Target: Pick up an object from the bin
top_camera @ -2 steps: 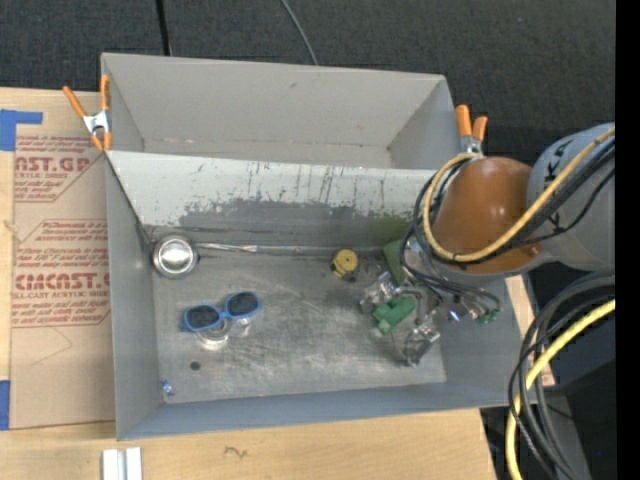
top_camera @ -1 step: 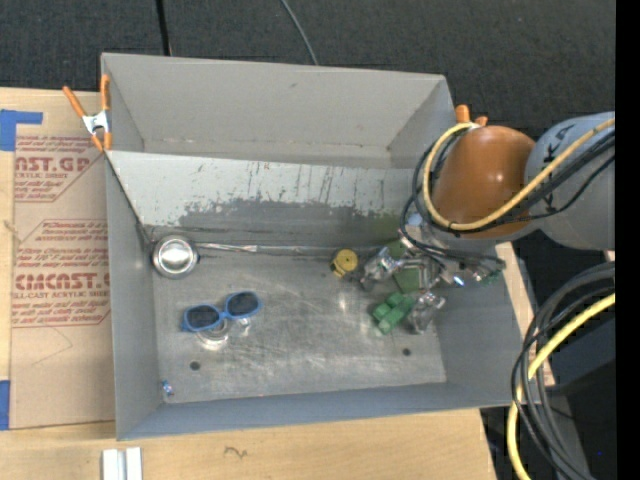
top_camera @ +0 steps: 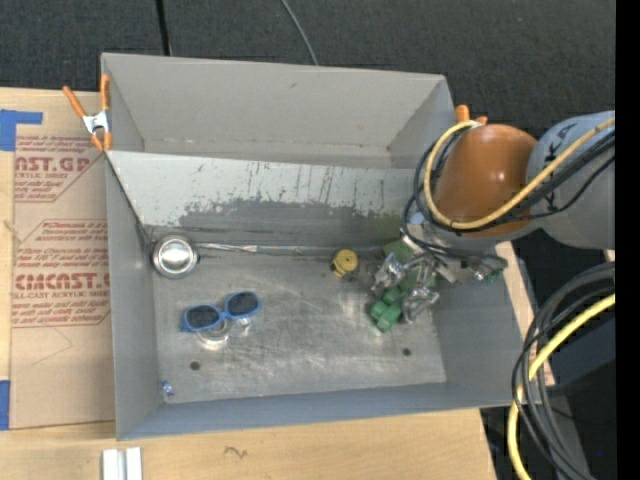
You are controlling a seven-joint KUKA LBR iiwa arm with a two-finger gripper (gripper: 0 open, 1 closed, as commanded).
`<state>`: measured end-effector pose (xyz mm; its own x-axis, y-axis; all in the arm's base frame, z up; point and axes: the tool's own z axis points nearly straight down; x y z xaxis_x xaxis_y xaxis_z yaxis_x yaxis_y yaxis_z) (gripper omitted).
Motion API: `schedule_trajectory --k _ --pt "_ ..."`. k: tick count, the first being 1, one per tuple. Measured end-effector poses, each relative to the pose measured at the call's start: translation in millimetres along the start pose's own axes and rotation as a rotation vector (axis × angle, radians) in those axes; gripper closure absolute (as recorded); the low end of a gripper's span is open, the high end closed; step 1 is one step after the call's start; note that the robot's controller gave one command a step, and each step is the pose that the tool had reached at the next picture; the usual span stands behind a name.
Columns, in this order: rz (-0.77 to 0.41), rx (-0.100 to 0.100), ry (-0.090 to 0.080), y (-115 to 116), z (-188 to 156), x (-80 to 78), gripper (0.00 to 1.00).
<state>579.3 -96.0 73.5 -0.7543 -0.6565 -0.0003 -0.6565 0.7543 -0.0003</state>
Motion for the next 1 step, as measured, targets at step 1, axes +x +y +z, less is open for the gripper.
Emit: schedule_trajectory --k 1 --pt "-0.218 0.006 -0.003 -31.4 -118.7 49.9 1.0"
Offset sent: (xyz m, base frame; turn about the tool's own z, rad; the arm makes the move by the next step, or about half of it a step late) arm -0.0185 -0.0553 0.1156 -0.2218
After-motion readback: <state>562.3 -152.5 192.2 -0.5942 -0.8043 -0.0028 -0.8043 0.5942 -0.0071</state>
